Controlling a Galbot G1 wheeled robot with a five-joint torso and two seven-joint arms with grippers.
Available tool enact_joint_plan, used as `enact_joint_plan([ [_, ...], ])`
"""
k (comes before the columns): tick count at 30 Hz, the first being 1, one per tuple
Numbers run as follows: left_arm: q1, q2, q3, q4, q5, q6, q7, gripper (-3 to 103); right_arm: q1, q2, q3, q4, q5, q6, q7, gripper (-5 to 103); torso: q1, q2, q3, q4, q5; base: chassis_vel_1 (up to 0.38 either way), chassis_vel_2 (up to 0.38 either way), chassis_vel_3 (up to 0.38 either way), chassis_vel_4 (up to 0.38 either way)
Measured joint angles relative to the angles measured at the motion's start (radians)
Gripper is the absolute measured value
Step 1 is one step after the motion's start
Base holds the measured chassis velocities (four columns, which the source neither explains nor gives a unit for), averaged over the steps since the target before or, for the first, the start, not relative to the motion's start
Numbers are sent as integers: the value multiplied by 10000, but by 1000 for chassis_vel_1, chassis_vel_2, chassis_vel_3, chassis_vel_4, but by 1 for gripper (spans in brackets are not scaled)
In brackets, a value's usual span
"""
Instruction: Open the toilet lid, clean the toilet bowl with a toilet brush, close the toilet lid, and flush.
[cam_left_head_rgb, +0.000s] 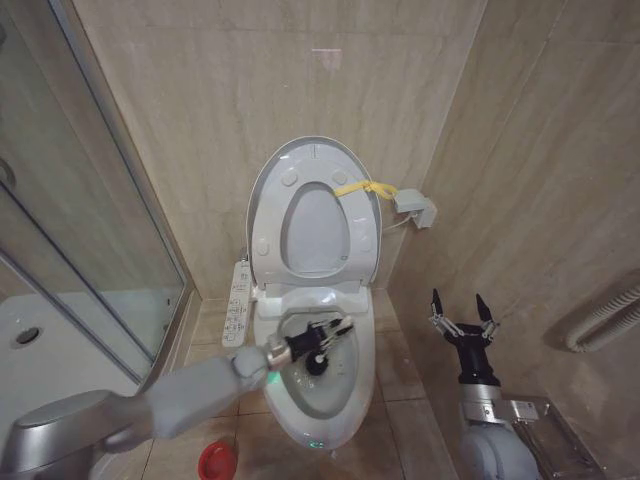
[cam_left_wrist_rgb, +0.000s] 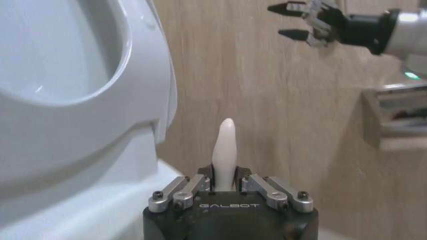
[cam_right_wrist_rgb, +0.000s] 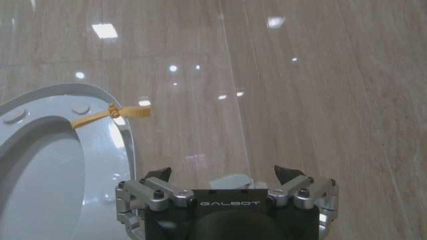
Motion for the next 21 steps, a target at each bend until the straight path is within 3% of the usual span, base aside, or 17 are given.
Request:
enact_joint_plan([
  [5, 130, 351, 131, 26, 62, 54, 351, 21, -45, 1, -16, 34, 2, 27, -12, 100, -1, 0, 0, 1, 2, 0, 0, 0, 0],
  [14, 163, -1412, -469, 206, 50, -113, 500, 21, -29, -1, -13, -52, -1, 36, -23, 100, 1, 0, 2, -19, 2, 0, 0, 0, 0],
  [17, 369, -1331, -154, 482, 93, -218, 604, 21, -39, 10, -16, -46, 0, 36, -25, 100, 1, 0, 1, -12, 3, 0, 0, 0, 0],
  [19, 590, -1103, 100, 717, 284, -287, 642, 21, -191, 12, -1, 129, 0, 56, -30, 100, 0, 0, 1, 8, 5, 0, 0, 0, 0],
  [21, 653, -1254, -12, 675, 376, -282, 484, 20, -368, -9, 64, 341, 1, 87, -37, 100, -1, 1, 0, 9, 2, 0, 0, 0, 0],
])
